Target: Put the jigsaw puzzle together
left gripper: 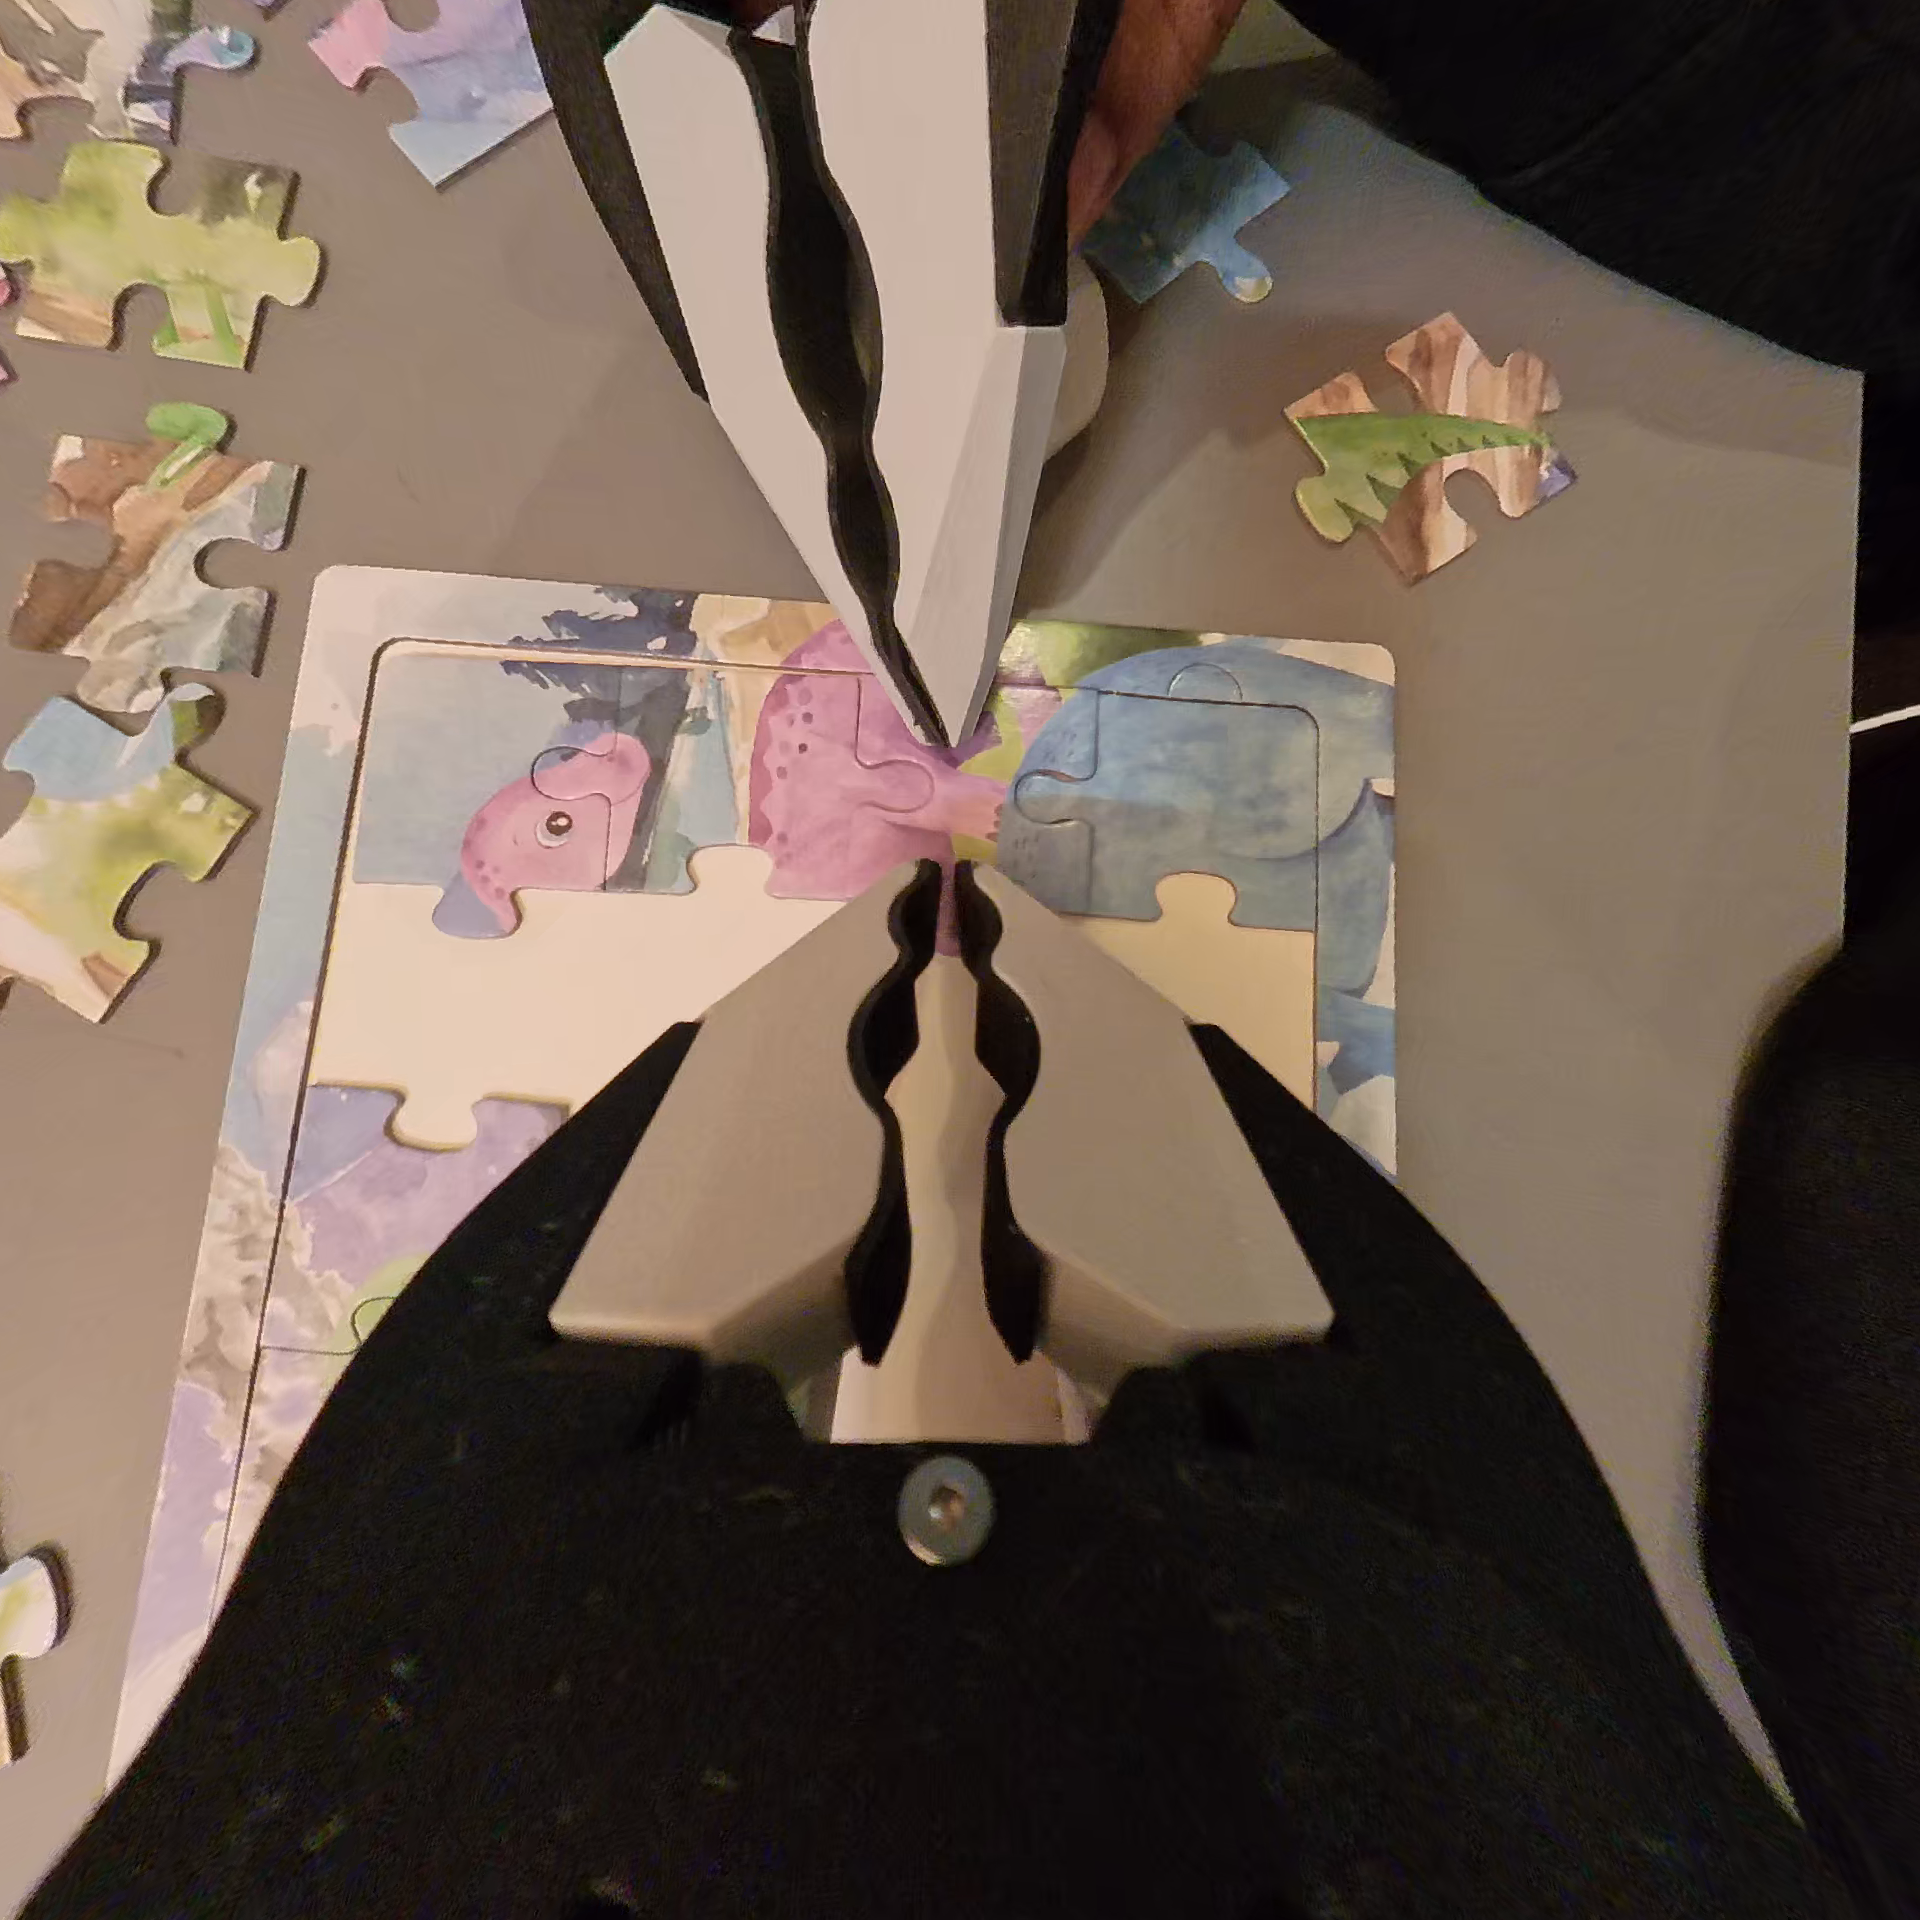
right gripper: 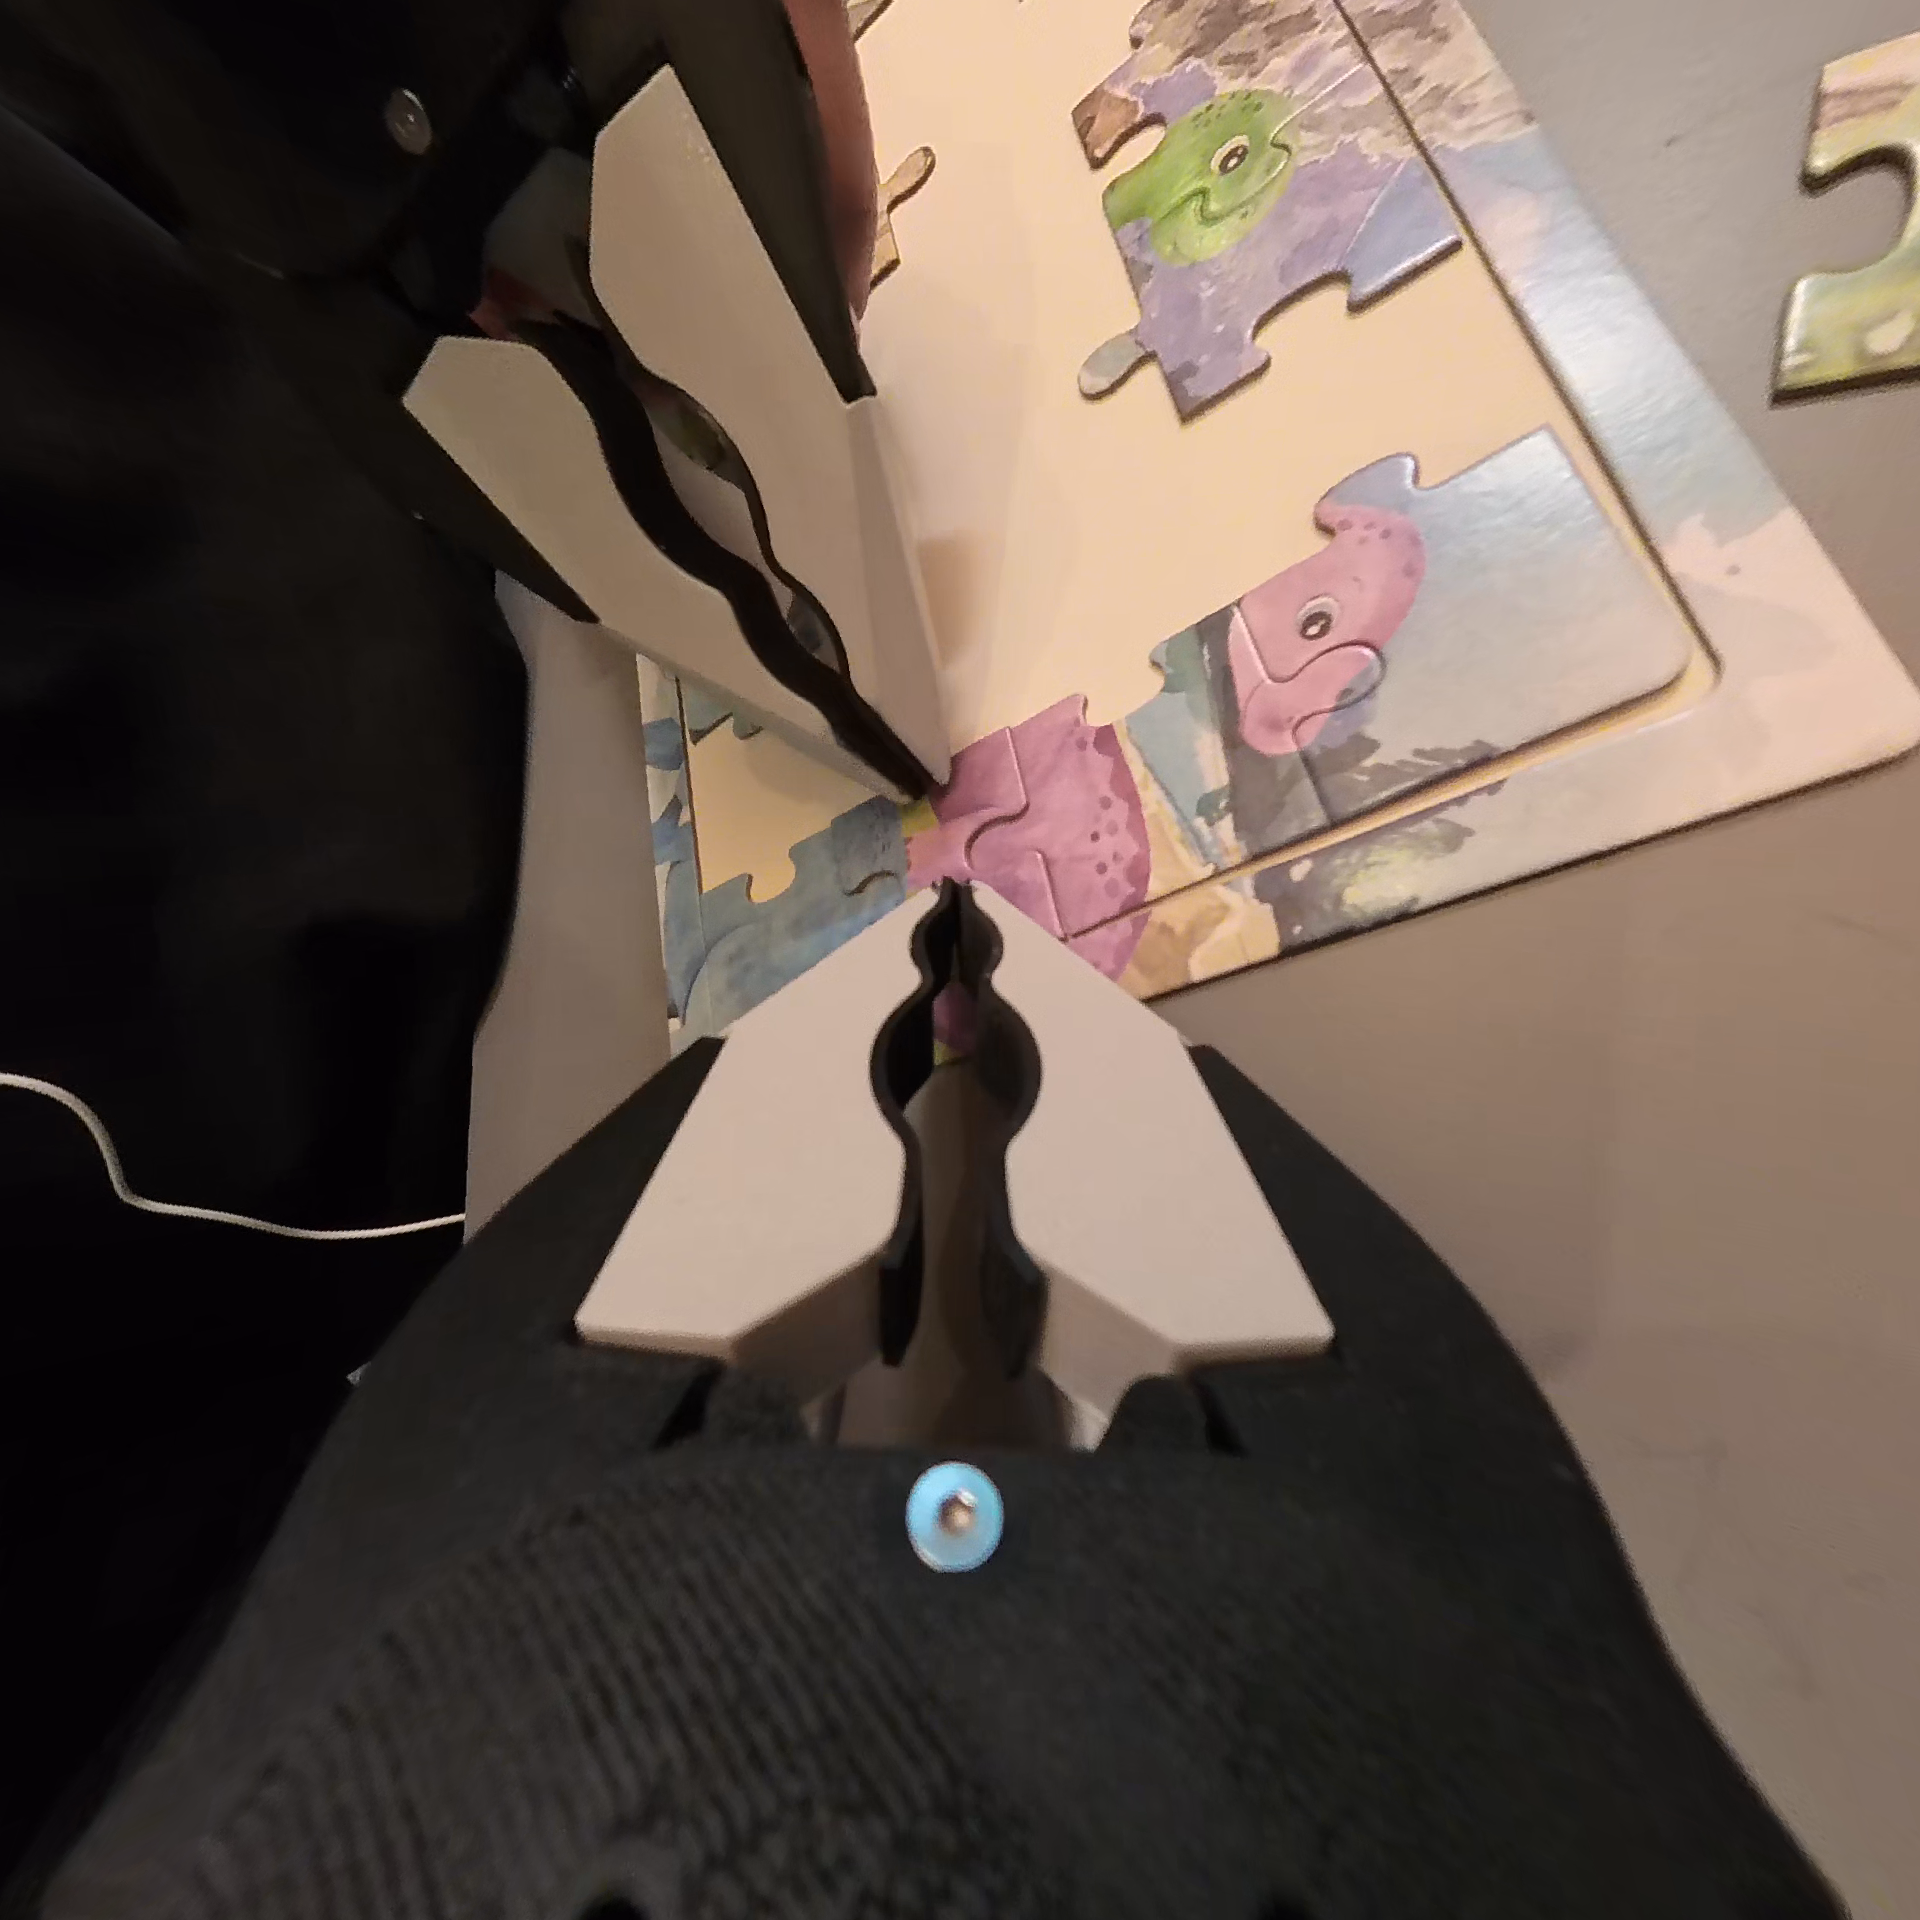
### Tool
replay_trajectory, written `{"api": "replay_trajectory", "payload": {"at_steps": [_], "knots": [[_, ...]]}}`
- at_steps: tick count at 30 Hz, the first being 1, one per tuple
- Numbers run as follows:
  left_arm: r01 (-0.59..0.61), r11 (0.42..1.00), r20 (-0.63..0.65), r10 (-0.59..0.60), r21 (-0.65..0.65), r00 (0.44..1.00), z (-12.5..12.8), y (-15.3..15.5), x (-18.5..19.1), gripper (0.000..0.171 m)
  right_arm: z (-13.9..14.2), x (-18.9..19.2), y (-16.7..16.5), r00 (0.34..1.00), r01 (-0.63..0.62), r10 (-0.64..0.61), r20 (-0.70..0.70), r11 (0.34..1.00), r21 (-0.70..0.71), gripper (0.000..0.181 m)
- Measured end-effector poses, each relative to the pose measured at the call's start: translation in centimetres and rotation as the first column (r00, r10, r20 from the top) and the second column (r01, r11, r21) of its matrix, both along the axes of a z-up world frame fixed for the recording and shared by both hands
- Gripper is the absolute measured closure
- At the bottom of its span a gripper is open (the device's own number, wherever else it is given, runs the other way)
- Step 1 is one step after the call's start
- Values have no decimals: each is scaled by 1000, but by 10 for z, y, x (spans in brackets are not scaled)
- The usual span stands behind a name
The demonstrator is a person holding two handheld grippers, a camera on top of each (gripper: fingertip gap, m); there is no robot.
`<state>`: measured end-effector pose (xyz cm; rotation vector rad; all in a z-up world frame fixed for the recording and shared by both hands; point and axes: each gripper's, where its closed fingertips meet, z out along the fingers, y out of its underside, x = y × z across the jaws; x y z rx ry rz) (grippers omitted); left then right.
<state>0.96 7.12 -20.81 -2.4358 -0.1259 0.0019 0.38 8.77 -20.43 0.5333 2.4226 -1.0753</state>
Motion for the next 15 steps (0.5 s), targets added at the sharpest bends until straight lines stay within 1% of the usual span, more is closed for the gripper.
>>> {"api": "replay_trajectory", "payload": {"at_steps": [5, 9, 11, 13, 15], "knots": [[-8, 1000, -16, 8, 1, 1000, 0, 1, -2, 168, 0, -2, 1, 1000, 5, -4, -24, 1000, 11, 181], [-30, 1000, -23, 30, 9, 999, 3, -2, -10, 160, -1, -2, 1, 999, 2, -2, -32, 1000, 15, 181], [-29, 999, 23, 29, 29, 999, 5, -3, -9, 153, 0, -3, 1, 999, 5, -4, -43, 1000, 20, 181], [-8, 998, 87, 3, 59, 996, 8, 0, -1, 141, -1, -5, 2, 998, 11, -10, -60, 1000, 26, 181], [15, 998, 93, -21, 58, 995, 7, 1, 4, 131, -1, -5, 2, 998, 14, -12, -62, 1000, 26, 181]]}}
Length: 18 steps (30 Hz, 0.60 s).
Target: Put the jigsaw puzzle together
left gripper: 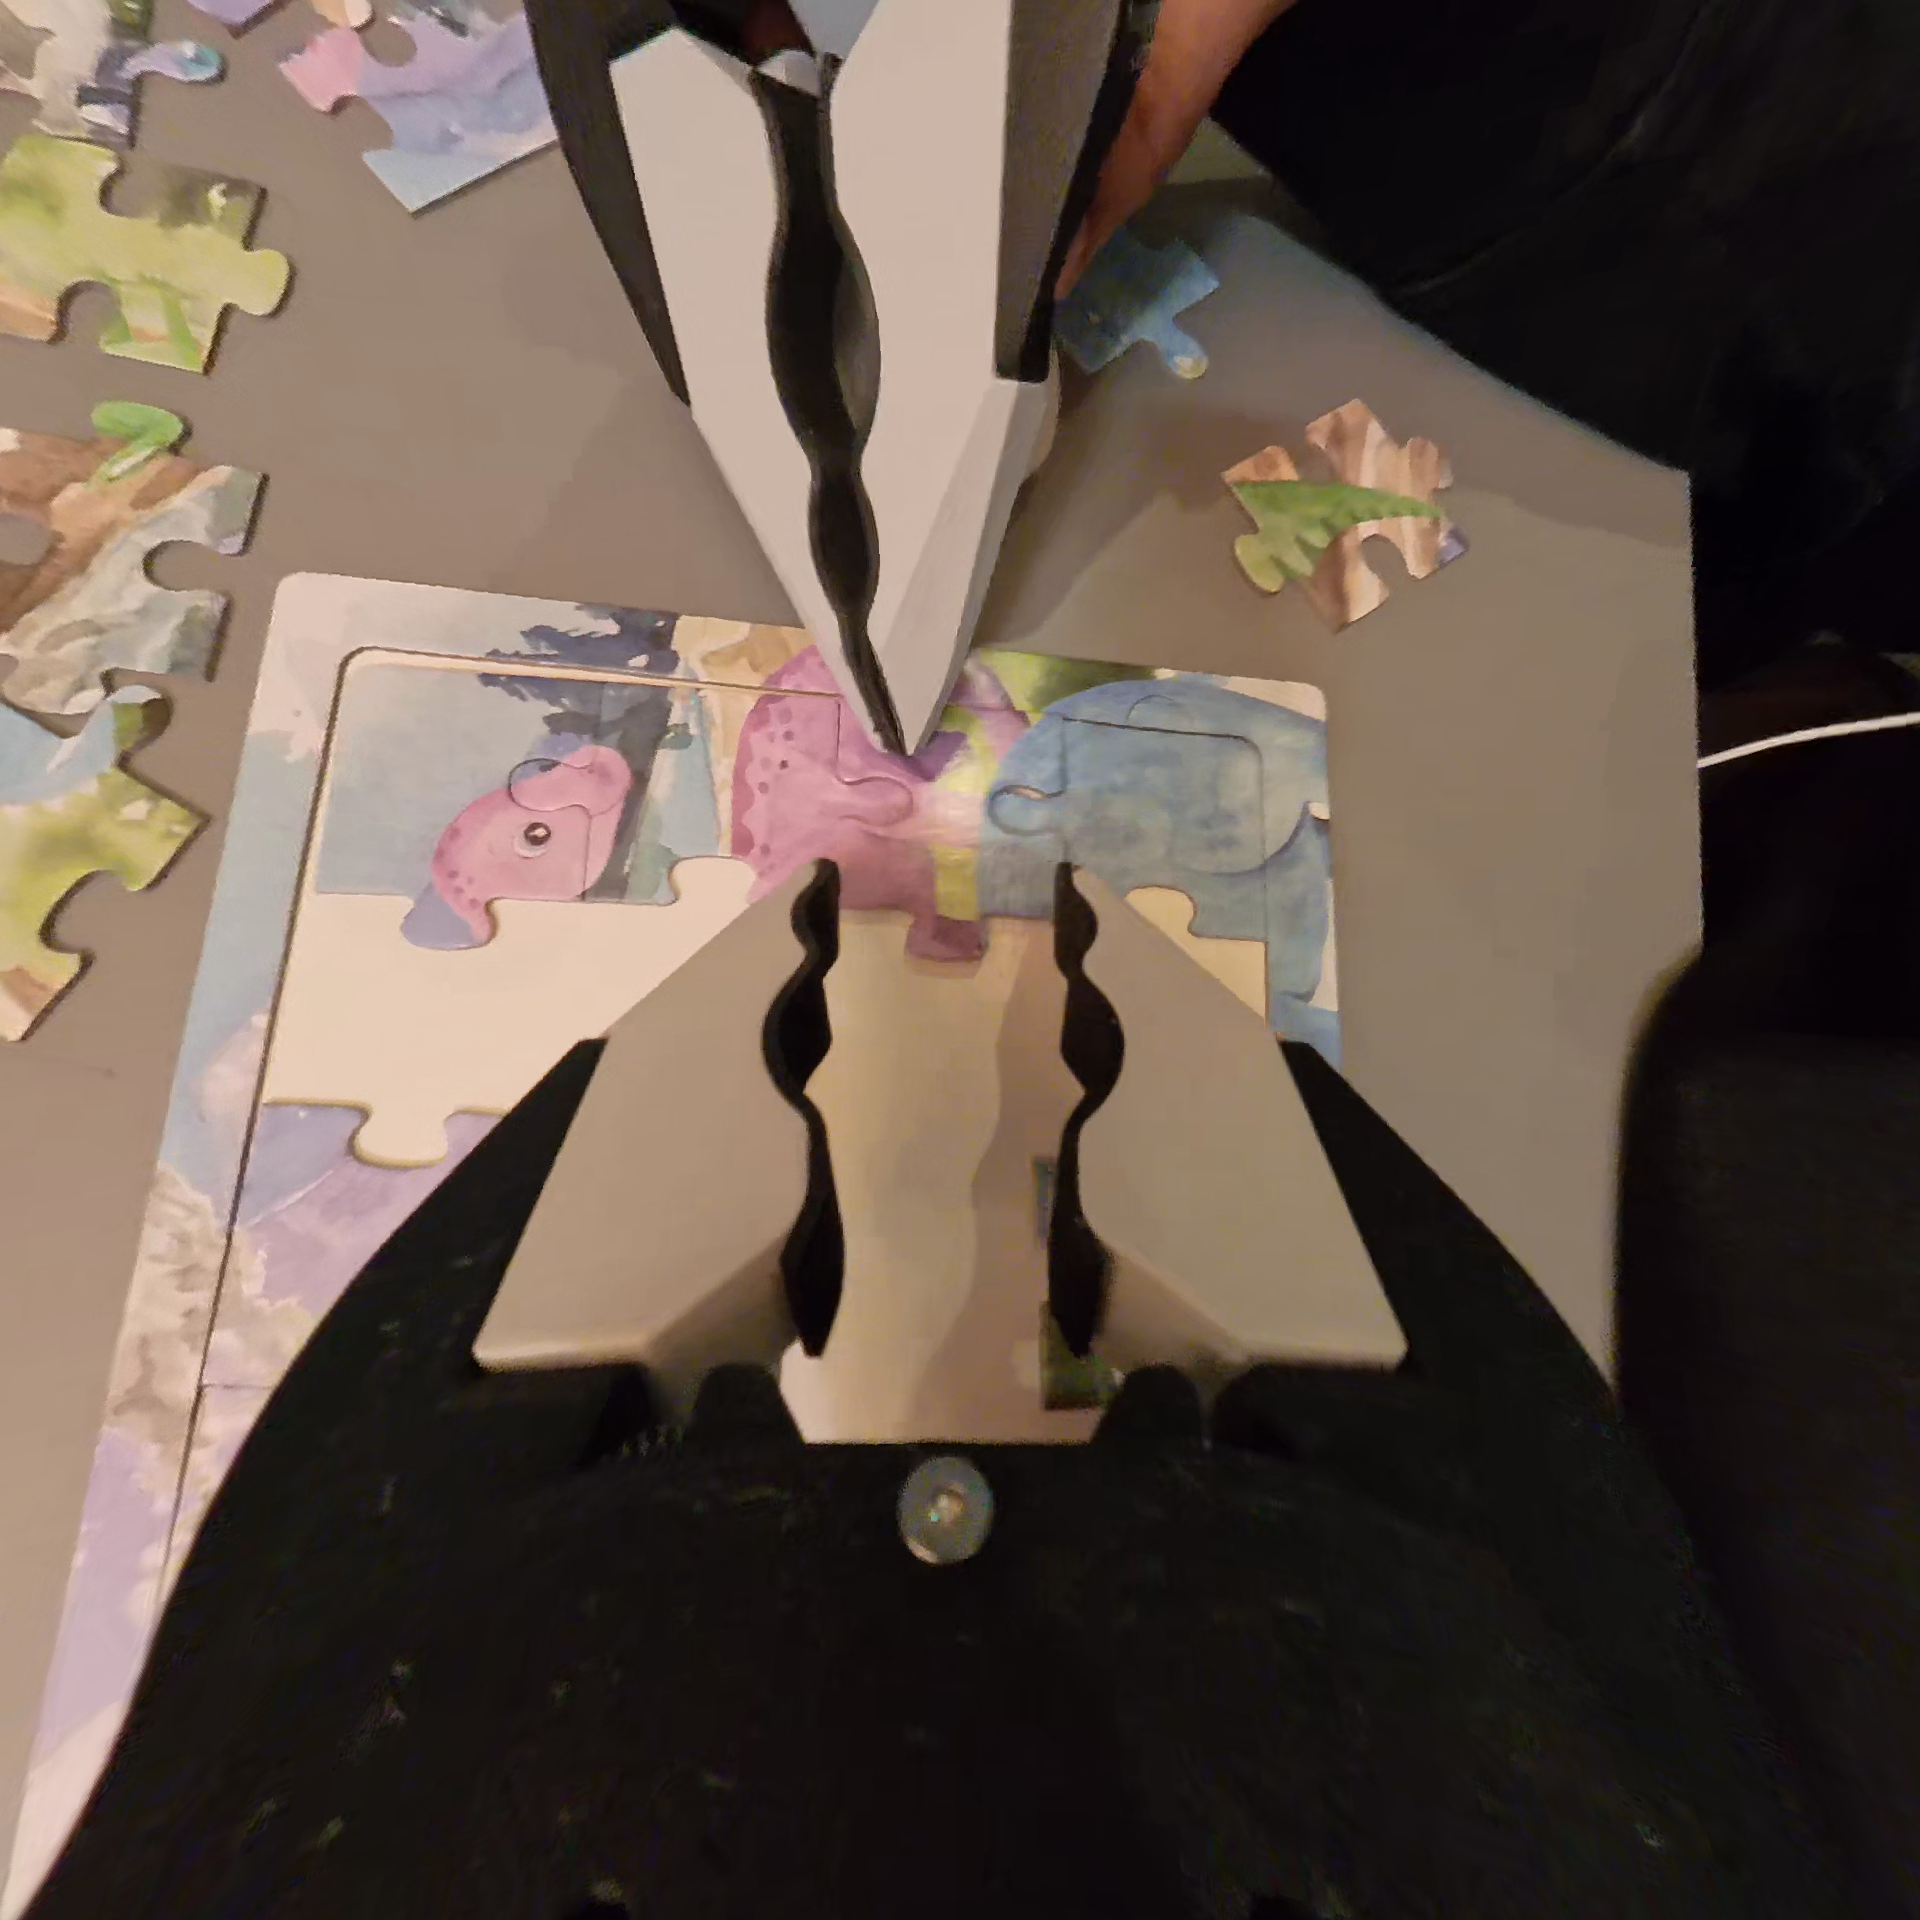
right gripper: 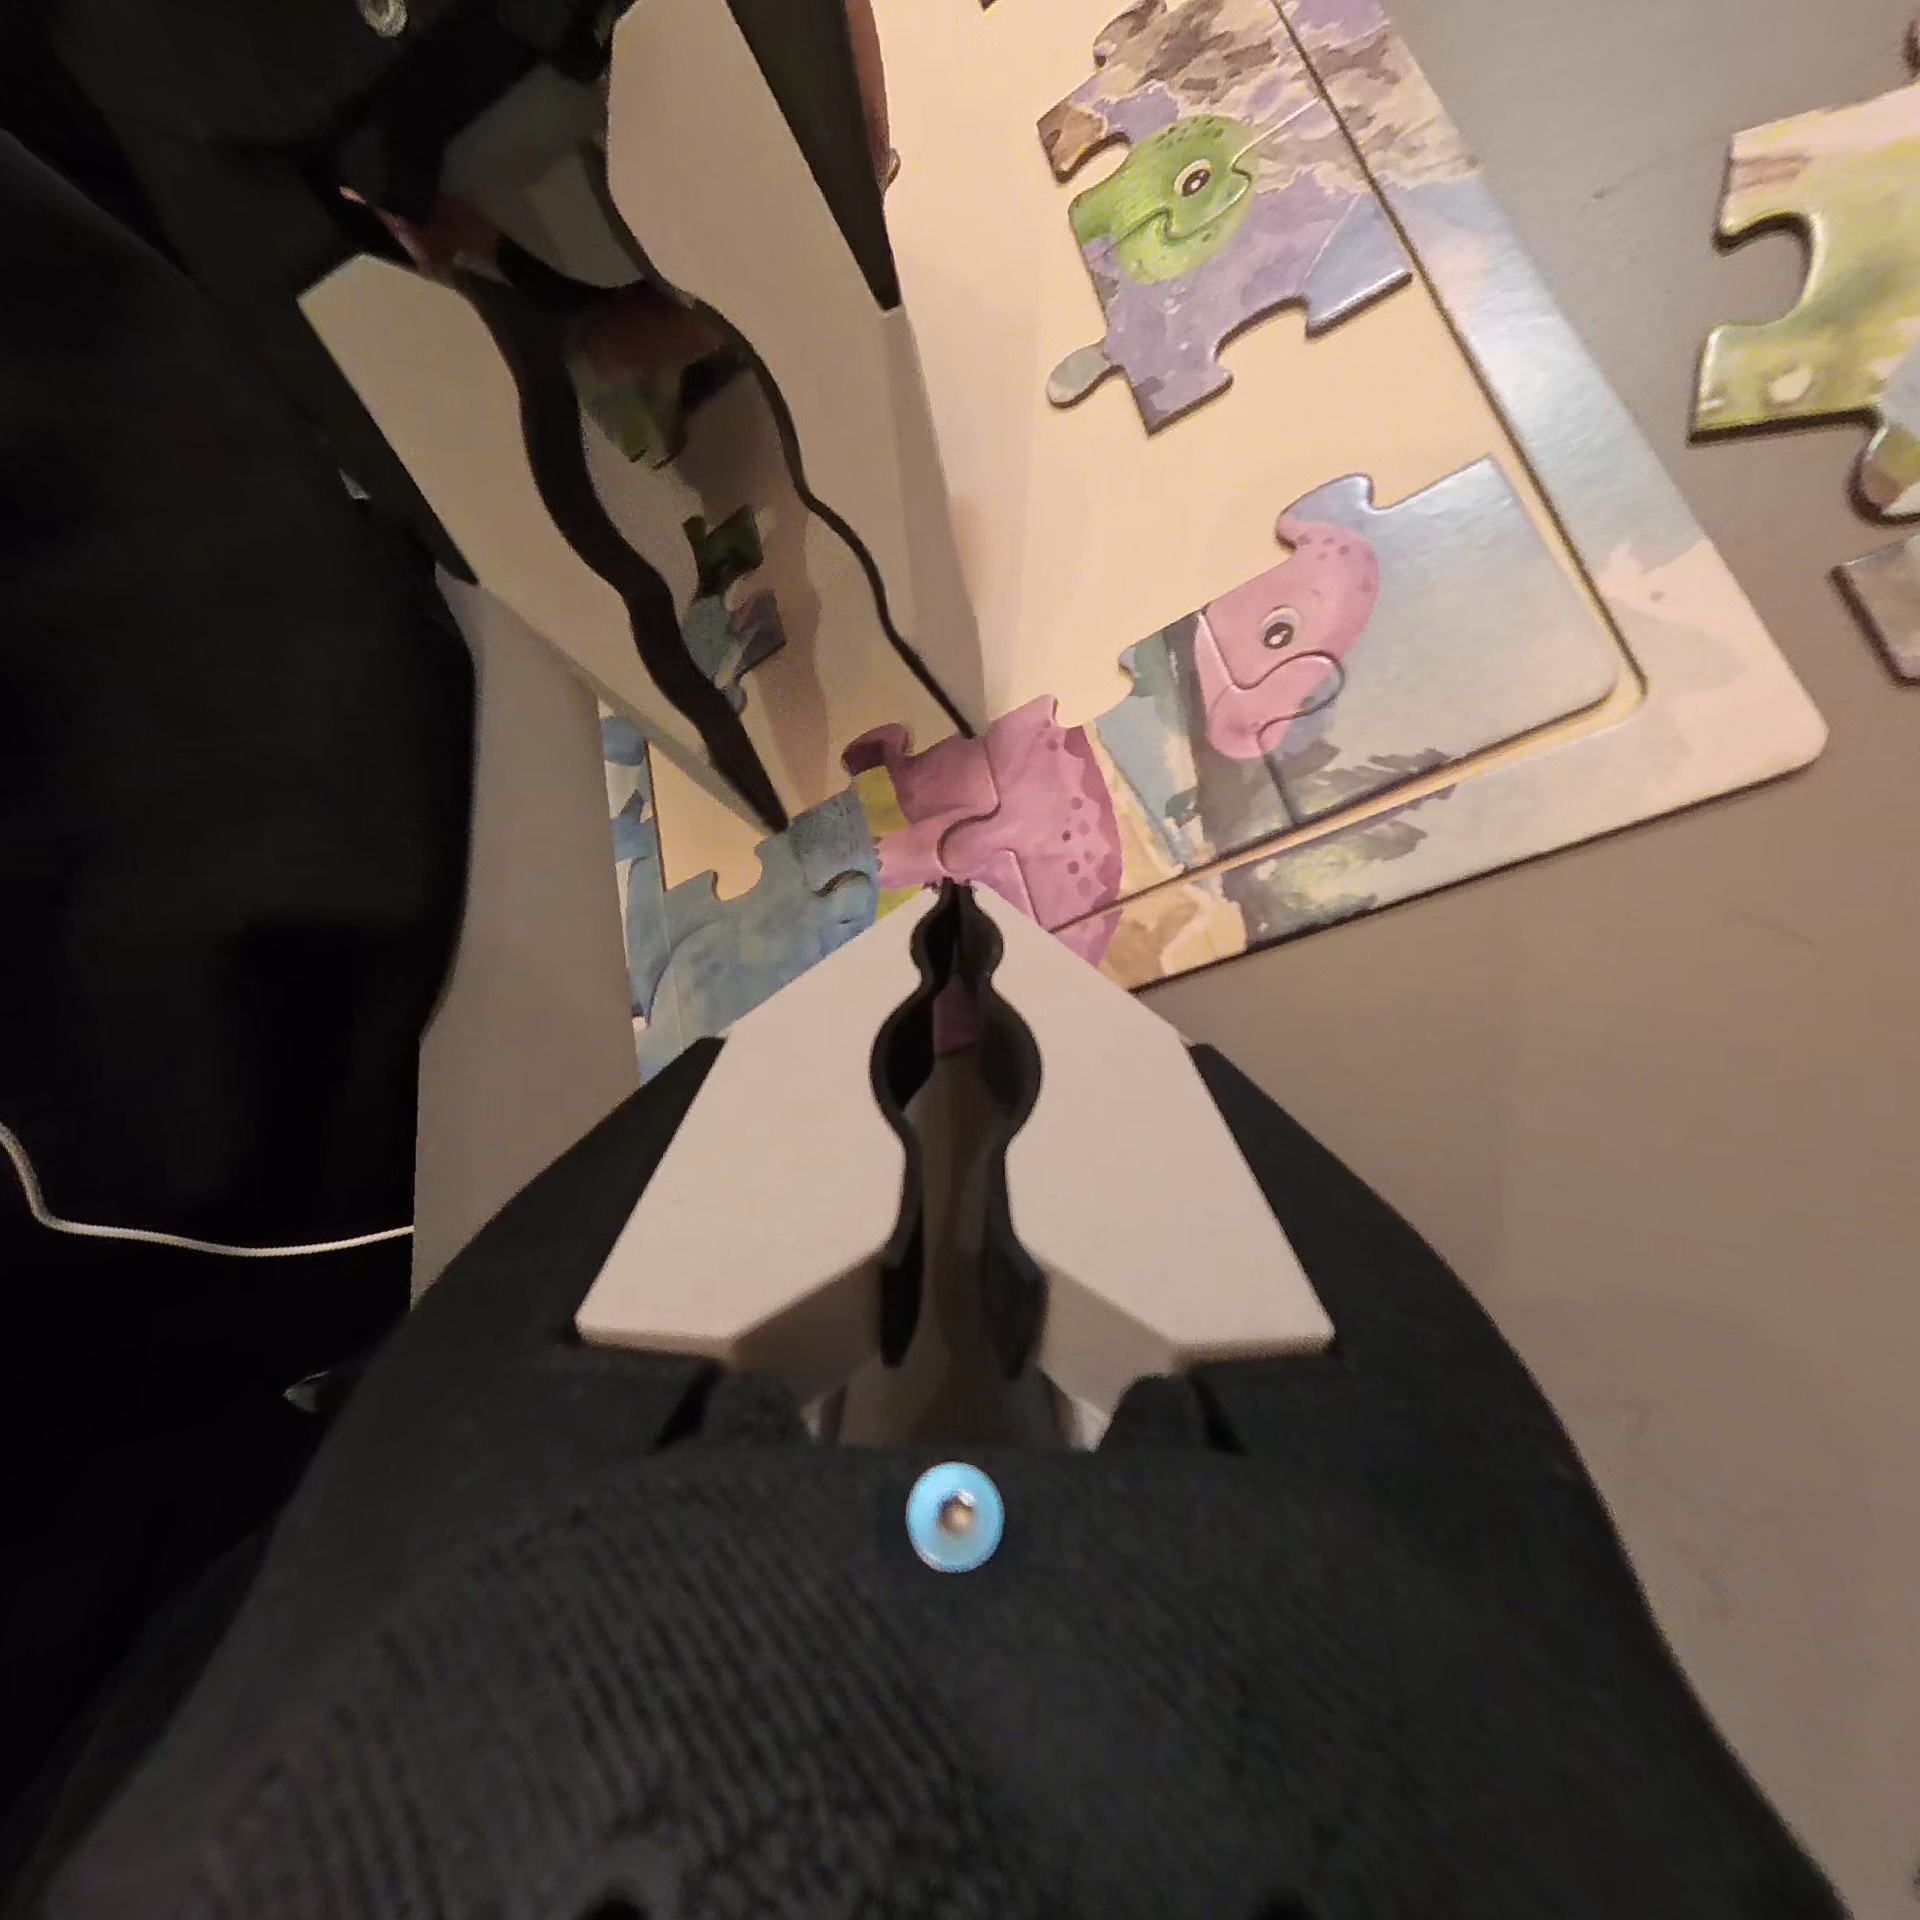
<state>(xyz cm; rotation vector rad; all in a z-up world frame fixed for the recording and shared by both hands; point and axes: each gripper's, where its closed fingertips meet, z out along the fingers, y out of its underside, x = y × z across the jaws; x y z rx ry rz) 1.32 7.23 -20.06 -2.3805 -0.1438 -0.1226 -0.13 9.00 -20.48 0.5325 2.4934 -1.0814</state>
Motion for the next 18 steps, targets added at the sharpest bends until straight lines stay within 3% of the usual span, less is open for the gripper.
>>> {"api": "replay_trajectory", "payload": {"at_steps": [4, 12, 18], "knots": [[-42, 998, -127, 36, -41, 991, -4, -4, -14, 128, 0, 0, 0, 1000, 0, 0, 2, 1000, 1, 181], [-142, 990, -3, 142, -18, 990, -7, -2, -27, 107, 0, 0, 0, 1000, -2, 2, -20, 1000, 15, 181], [-173, 985, -72, 170, -29, 983, -10, 3, -36, 95, 0, 0, 0, 1000, -1, 2, -31, 1000, 23, 181]]}}
